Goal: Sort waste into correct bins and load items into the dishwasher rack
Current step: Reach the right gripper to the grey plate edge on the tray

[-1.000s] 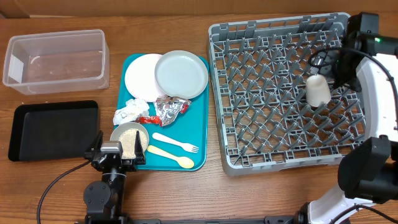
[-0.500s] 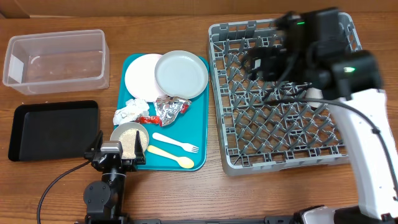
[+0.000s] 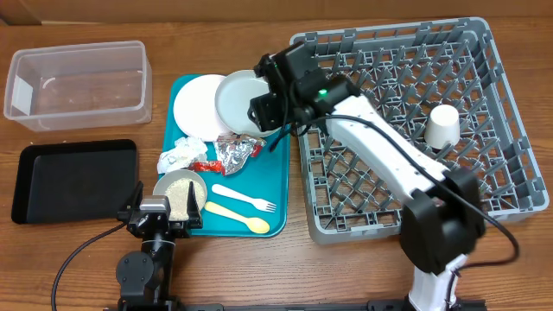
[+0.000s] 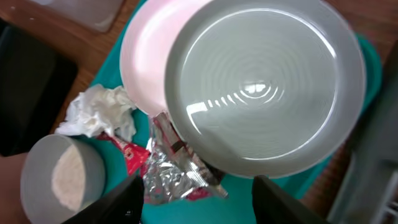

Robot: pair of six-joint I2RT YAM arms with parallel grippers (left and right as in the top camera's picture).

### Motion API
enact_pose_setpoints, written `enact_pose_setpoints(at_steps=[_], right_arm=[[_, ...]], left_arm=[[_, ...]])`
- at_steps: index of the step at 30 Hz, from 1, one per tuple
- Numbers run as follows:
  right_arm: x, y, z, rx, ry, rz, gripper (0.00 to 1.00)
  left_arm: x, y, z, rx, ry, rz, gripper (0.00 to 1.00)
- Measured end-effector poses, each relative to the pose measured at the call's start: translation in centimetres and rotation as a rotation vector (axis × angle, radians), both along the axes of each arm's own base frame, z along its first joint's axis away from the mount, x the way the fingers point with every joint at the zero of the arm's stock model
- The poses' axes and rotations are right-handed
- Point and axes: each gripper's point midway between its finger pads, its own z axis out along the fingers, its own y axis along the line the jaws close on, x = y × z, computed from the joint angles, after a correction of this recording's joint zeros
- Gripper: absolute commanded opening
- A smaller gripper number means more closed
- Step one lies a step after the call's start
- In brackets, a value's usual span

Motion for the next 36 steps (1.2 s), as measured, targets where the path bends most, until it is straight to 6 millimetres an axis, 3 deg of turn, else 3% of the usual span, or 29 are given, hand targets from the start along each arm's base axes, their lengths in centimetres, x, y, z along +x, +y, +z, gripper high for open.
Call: enact_pose_setpoints(at_steps=[3, 6, 13, 21, 23, 27, 29, 36], right_arm=[[0.4, 1.5, -2.2, 0.022, 0.014, 0.029, 0.60], [-0.4, 3.4, -4.8, 0.007, 0.027, 0.082, 0.61], [-1.3, 6.7, -6.6, -0.003, -0.046, 0.196, 0.61], [0.4, 6.2, -9.2, -0.091, -0.106, 0.155, 0.58], [0.7, 6.2, -9.6, -0.099, -0.114, 0.154, 0.49], [0.9, 6.4, -9.5, -0.094, -0.125, 0.148, 0.42], [1.1, 6.7, -9.2, -0.085, -0.140, 0.150, 0.31], [1.3, 6.9, -9.0, -0.076, -0.154, 0.146, 0.36]], left_arm=[[0.0, 0.0, 0.0, 0.000, 0.000, 0.000, 1.00], [0.0, 0.0, 0.0, 0.000, 0.000, 0.000, 1.00], [0.0, 0.0, 0.0, 0.000, 0.000, 0.000, 1.00], [0.0, 0.0, 0.0, 0.000, 0.000, 0.000, 1.00], [0.0, 0.0, 0.0, 0.000, 0.000, 0.000, 1.00], [0.0, 0.0, 0.0, 0.000, 0.000, 0.000, 1.00], [0.0, 0.0, 0.0, 0.000, 0.000, 0.000, 1.00], [0.0, 0.0, 0.0, 0.000, 0.000, 0.000, 1.00]])
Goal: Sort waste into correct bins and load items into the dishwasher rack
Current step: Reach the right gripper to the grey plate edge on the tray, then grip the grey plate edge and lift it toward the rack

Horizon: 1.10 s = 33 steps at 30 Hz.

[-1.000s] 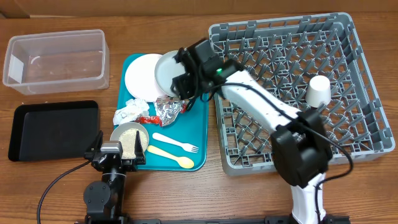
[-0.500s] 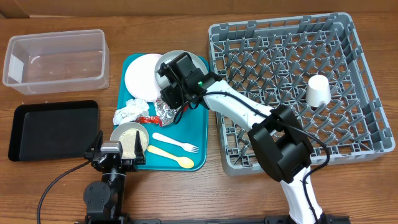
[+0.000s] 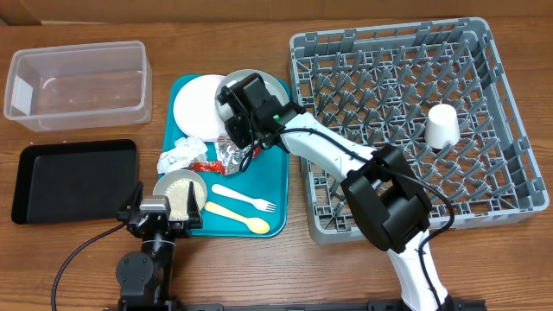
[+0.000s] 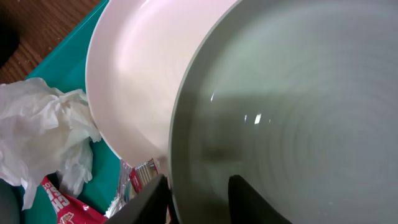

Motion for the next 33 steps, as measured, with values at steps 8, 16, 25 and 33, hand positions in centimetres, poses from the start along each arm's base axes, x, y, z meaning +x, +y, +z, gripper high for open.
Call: enact_pose_setpoints(at_steps=[8, 16, 25, 33], right_arm=[[0.2, 0.2, -0.3, 0.006, -0.008, 0.001, 0.31], [0.0, 0.0, -1.1, -0.017, 0.003, -0.004, 0.18], [-0.2, -0.6, -1.3, -0.066, 0.007, -0.014, 0.10], [-0.3, -0.7, 1.1, -0.092, -0.030, -0.004, 0.04]], left_arm=[[0.0, 0.0, 0.0, 0.000, 0.000, 0.000, 1.00], [0.0, 0.0, 0.0, 0.000, 0.000, 0.000, 1.00], [0.0, 0.0, 0.0, 0.000, 0.000, 0.000, 1.00], [0.0, 0.0, 0.0, 0.000, 0.000, 0.000, 1.00]])
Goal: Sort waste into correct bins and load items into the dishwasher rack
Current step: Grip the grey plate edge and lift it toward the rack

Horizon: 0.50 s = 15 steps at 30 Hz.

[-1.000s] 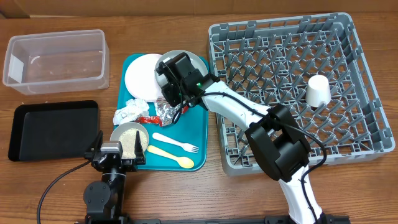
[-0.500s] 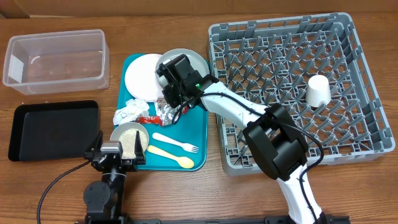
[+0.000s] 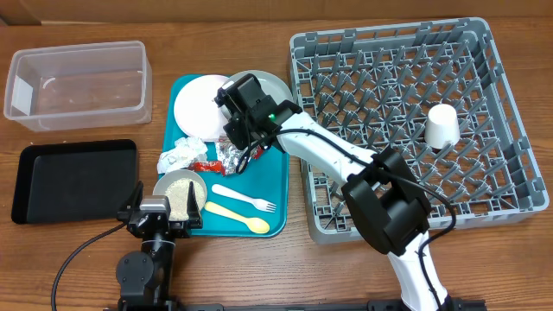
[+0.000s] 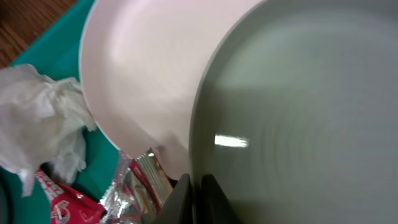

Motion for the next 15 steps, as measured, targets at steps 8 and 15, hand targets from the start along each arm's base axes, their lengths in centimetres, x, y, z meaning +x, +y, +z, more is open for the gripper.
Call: enact_pose_setpoints(at_steps=[8, 15], right_arm=[[-0.3, -0.5, 4.9, 0.030, -0.042, -0.015, 0.04], [-1.1, -1.4, 10.6, 0.081, -0.094, -0.026, 0.04]], left_arm=[[0.0, 0.0, 0.0, 0.000, 0.000, 0.000, 1.00], [0.0, 0.0, 0.0, 0.000, 0.000, 0.000, 1.00]])
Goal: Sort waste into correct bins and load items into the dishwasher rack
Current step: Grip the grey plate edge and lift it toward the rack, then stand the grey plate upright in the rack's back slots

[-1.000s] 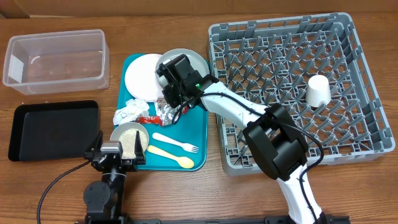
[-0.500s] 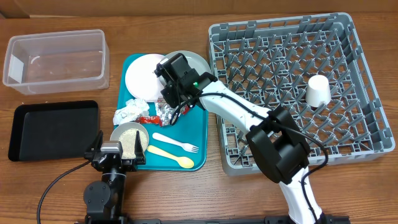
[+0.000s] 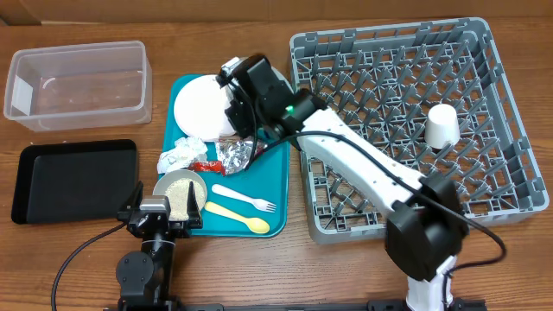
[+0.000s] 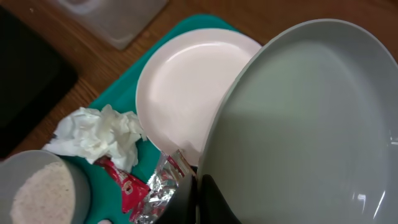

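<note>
A grey plate [image 4: 311,124] hangs tilted above the teal tray [image 3: 275,186], and my right gripper [image 4: 194,186] is shut on its near rim. Below it on the tray lie a white plate [image 4: 186,93], a crumpled napkin [image 4: 99,130], a red wrapper [image 4: 127,186] and a foil wrapper [image 4: 158,196]. A bowl of grains [image 3: 180,192], a white fork [image 3: 246,201] and a yellow spoon [image 3: 238,217] sit at the tray's front. In the overhead view the right arm hides most of the grey plate. My left gripper [image 3: 154,212] rests by the bowl at the table's front; its jaws cannot be made out.
The grey dishwasher rack [image 3: 484,186] stands to the right of the tray with a white cup [image 3: 442,126] in it. A clear plastic bin [image 3: 78,82] is at the back left, and a black tray [image 3: 73,179] lies in front of it.
The grey plate lay flat on the tray, overlapping the white plate, with my right gripper shut on its rim. Now it is raised and tilted, and the white plate shows whole.
My right gripper was open above the grey plate on the tray. Then it was lower, its fingers open either side of the plate's rim. Then it was shut on the rim. Now the plate is held tilted above the tray. The left arm has stayed still.
</note>
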Robot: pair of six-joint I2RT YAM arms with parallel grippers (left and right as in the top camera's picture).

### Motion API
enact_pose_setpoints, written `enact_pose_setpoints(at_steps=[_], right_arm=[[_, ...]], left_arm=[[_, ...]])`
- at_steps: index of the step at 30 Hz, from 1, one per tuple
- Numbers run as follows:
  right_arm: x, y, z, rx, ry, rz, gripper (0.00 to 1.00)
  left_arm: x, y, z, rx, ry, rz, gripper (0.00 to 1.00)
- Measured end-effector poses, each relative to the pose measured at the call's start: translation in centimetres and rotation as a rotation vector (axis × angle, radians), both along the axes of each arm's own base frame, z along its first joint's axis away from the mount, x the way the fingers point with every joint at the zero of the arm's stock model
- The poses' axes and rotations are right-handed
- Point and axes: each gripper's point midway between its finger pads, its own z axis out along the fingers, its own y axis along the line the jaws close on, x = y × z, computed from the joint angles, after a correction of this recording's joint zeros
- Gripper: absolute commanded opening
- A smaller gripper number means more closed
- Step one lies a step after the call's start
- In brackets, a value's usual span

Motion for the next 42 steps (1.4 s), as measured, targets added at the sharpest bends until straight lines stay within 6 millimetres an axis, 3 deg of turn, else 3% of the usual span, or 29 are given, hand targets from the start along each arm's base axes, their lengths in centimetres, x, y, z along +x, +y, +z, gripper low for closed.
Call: enact_pose_setpoints(at_steps=[2, 11, 15, 18, 21, 23, 26, 30, 34, 37, 42], right_arm=[[-0.3, -0.2, 2.0, 0.024, -0.023, 0.000, 0.04], [-2.3, -0.1, 7.2, 0.130, -0.043, 0.045, 0.04], [-3.8, -1.1, 11.5, 0.188, -0.083, 0.043, 0.04], [-5.7, -2.8, 16.1, 0.239, -0.139, 0.043, 0.04], [-7.4, -4.8, 18.9, 0.261, -0.162, 0.039, 0.04], [-8.1, -6.9, 20.2, 0.266, -0.164, 0.015, 0.04], [-7.7, -10.2, 20.8, 0.285, -0.132, -0.053, 0.04], [-5.1, -15.2, 20.9, 0.360, -0.065, -0.143, 0.04], [-2.4, -21.9, 21.3, 0.445, -0.036, -0.258, 0.04], [-1.0, -26.9, 20.9, 0.477, -0.028, -0.342, 0.04], [0.7, -31.0, 19.1, 0.512, 0.012, -0.371, 0.04]], left_arm=[[0.0, 0.0, 0.0, 0.000, 0.000, 0.000, 1.00], [0.0, 0.0, 0.0, 0.000, 0.000, 0.000, 1.00], [0.0, 0.0, 0.0, 0.000, 0.000, 0.000, 1.00], [0.0, 0.0, 0.0, 0.000, 0.000, 0.000, 1.00], [0.0, 0.0, 0.0, 0.000, 0.000, 0.000, 1.00], [0.0, 0.0, 0.0, 0.000, 0.000, 0.000, 1.00], [0.0, 0.0, 0.0, 0.000, 0.000, 0.000, 1.00], [0.0, 0.0, 0.0, 0.000, 0.000, 0.000, 1.00], [0.0, 0.0, 0.0, 0.000, 0.000, 0.000, 1.00], [0.0, 0.0, 0.0, 0.000, 0.000, 0.000, 1.00], [0.0, 0.0, 0.0, 0.000, 0.000, 0.000, 1.00]])
